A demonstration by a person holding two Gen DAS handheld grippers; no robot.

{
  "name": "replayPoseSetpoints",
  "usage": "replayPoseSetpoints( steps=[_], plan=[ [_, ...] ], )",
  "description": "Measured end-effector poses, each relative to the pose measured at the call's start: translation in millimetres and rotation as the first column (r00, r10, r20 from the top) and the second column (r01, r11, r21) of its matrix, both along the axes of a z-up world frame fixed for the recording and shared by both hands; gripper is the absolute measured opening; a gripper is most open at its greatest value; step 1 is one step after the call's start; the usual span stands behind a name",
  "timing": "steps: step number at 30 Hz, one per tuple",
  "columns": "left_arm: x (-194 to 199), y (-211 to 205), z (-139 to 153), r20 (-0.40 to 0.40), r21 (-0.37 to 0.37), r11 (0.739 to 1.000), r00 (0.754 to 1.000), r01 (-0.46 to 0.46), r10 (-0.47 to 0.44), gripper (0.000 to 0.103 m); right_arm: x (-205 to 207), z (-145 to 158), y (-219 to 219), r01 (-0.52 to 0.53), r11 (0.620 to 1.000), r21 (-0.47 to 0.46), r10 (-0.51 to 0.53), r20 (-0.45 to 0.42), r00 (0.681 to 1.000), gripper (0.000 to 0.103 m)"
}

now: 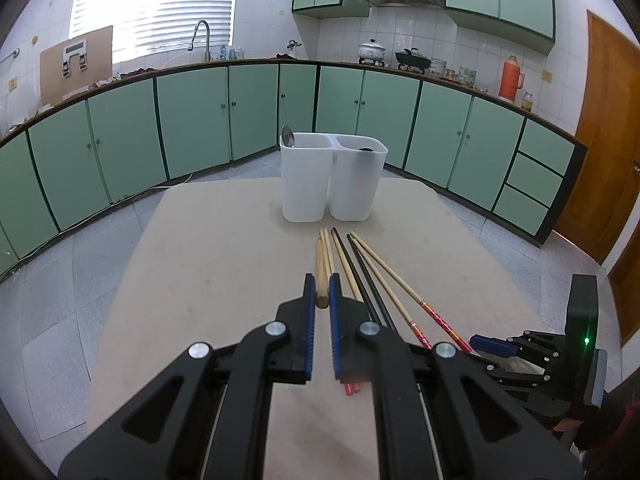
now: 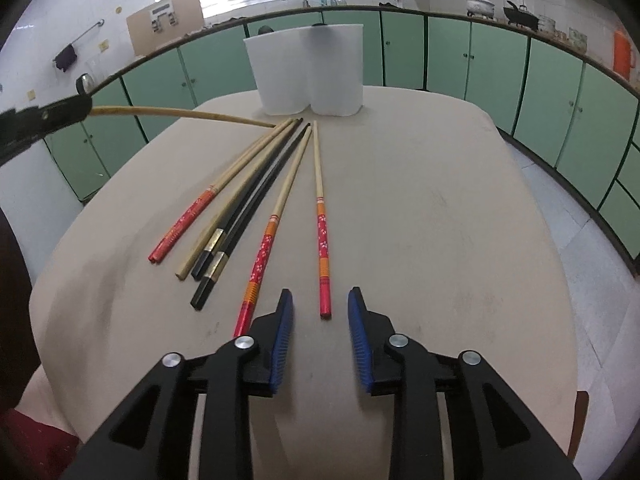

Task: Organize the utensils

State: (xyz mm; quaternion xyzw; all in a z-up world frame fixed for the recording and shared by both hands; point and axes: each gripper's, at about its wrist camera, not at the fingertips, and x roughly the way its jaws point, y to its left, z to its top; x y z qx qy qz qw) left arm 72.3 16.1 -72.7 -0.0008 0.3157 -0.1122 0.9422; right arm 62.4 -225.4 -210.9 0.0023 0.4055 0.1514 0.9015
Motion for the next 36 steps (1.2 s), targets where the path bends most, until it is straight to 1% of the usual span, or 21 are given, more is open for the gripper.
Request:
replayPoseSetpoints(
  steps=[4, 6, 9, 10, 12, 16, 17, 20, 25, 29, 34, 36],
  plan=[
    [-0.5, 0.9, 0.9, 0.000, 0.000, 1.000, 1.000, 0.000, 0.000, 0.006, -2.0, 0.1, 0.0, 0.004, 1.000, -0.002, -0.004, 0.007, 1.000, 0.029],
    [-0.3, 0.9, 1.0, 0.000, -0.001, 1.000, 1.000, -0.001, 0.001, 0.006, -1.1, -0.5, -0.2, 0.009, 1.000, -0.005, -0.009, 0.013, 1.000, 0.027],
    [-0.5, 0.2, 1.3, 0.000, -0.002, 1.000, 1.000, -0.004, 0.004, 0.006, -2.9, -0.9, 0.7, 0.006, 1.000, -0.021, -0.006, 0.024, 1.000, 0.014],
    [-0.4, 0.3, 1.2, 0.000, -0.001, 1.000, 1.000, -0.004, 0.004, 0.006, -3.0, -1.1, 2.4, -0.002, 0.999, -0.032, 0.003, 0.027, 1.000, 0.006],
    [-1.0, -0.5, 1.2, 0.001, -0.001, 1.000, 1.000, -0.005, 0.005, 0.006, -4.3, -0.7, 8.0, -0.012, 0.997, -0.075, 0.015, 0.043, 0.999, 0.006],
    [-2.5, -0.3, 3.9, 0.011, 0.003, 1.000, 1.000, -0.008, 0.008, 0.006, -7.4, 7.9, 10.5, -0.024, 0.993, -0.119, 0.031, 0.056, 0.998, 0.006],
    [-3.1, -0.3, 4.9, 0.016, 0.005, 1.000, 1.000, -0.009, 0.009, 0.006, -8.3, 16.0, 9.5, -0.029, 0.992, -0.123, 0.038, 0.071, 0.997, 0.006],
    [-5.5, 0.9, 14.3, 0.047, 0.006, 1.000, 0.999, -0.014, 0.014, 0.006, -5.7, 46.8, -0.5, -0.030, 0.997, -0.071, 0.038, 0.110, 0.993, 0.006],
    [-3.6, 2.1, 39.1, 0.113, 0.002, 1.000, 0.994, -0.006, 0.006, 0.006, 4.2, 107.7, -16.2, -0.040, 0.999, -0.008, 0.041, 0.180, 0.983, 0.006],
    [3.9, 1.5, 57.5, 0.152, -0.012, 1.000, 0.988, 0.009, -0.008, 0.006, 15.4, 148.1, -22.3, -0.055, 0.998, 0.031, 0.046, 0.232, 0.972, 0.006],
    [23.2, -0.1, 74.9, 0.181, -0.015, 1.000, 0.983, 0.026, -0.023, 0.006, 44.5, 188.6, -25.7, -0.089, 0.993, 0.079, 0.065, 0.269, 0.961, 0.006],
    [31.1, -0.7, 81.1, 0.183, -0.025, 0.999, 0.983, 0.034, -0.029, 0.006, 55.3, 201.3, -21.6, -0.100, 0.992, 0.075, 0.076, 0.277, 0.958, 0.006]
  ],
)
